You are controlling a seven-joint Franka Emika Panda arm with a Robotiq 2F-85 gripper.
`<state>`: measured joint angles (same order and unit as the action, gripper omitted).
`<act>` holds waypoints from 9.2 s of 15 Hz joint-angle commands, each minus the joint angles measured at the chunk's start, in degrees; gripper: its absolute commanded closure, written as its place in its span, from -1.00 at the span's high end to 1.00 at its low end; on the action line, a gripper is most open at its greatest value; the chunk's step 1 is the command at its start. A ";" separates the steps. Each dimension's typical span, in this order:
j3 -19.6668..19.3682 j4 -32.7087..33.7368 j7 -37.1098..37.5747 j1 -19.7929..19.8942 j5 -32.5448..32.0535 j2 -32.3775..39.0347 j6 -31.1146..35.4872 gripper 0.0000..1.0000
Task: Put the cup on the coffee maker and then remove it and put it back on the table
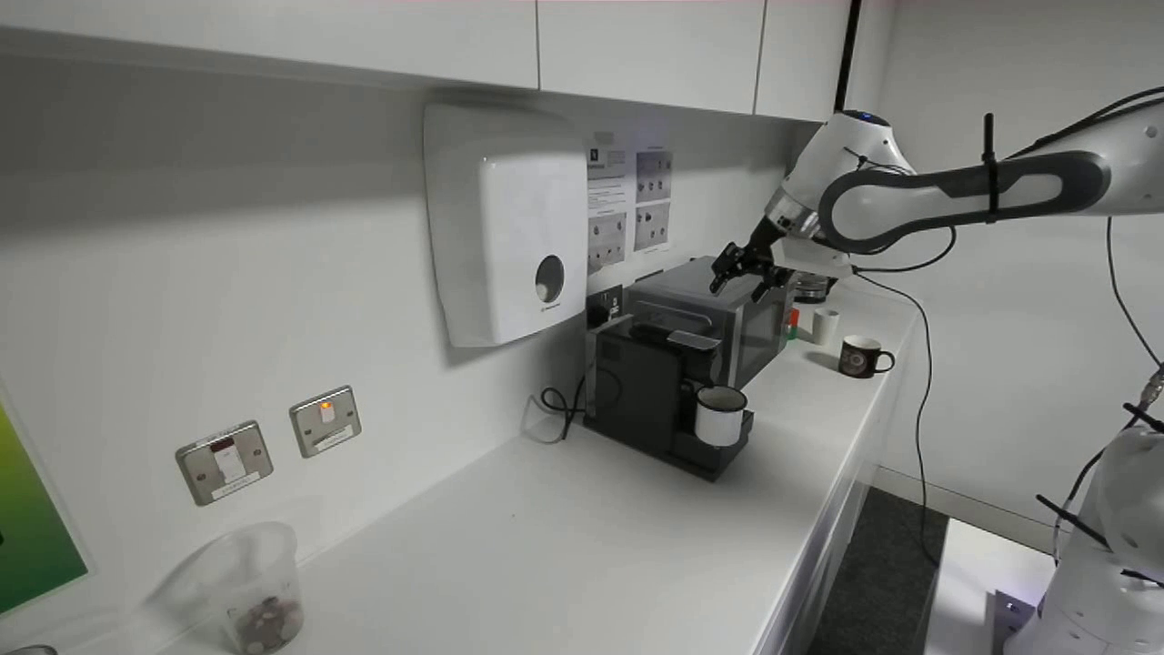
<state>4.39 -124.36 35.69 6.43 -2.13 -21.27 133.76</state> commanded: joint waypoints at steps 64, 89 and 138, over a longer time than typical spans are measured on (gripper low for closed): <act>-1.61 13.07 6.02 -1.14 -4.65 13.98 -13.09 1.00; -1.62 13.16 6.02 -1.15 -4.64 14.05 -13.09 1.00; -3.39 13.33 6.65 -0.88 -5.20 14.70 -13.62 1.00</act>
<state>2.19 -111.38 41.79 5.99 -6.59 -6.65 120.83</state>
